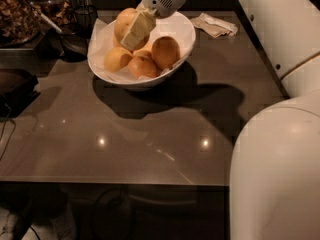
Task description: Pick orange from white bowl
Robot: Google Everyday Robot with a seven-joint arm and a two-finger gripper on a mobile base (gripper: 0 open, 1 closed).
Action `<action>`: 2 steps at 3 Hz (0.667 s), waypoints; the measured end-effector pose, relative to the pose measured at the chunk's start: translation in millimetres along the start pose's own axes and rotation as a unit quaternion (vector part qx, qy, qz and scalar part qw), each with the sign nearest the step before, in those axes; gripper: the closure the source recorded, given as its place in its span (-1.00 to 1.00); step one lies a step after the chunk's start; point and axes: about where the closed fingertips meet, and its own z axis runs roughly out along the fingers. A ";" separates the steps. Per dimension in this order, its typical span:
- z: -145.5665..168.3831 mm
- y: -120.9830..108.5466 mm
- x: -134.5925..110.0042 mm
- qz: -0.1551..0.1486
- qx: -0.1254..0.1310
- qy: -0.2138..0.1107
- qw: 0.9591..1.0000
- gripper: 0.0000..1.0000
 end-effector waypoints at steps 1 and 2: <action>-10.4 16.2 -5.6 0.014 0.004 -0.016 1.000 1.00; -31.3 47.7 -8.7 0.036 0.024 -0.042 0.998 1.00</action>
Offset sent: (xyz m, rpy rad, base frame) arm -0.1038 -0.0251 0.0277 0.1497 0.0114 -0.1636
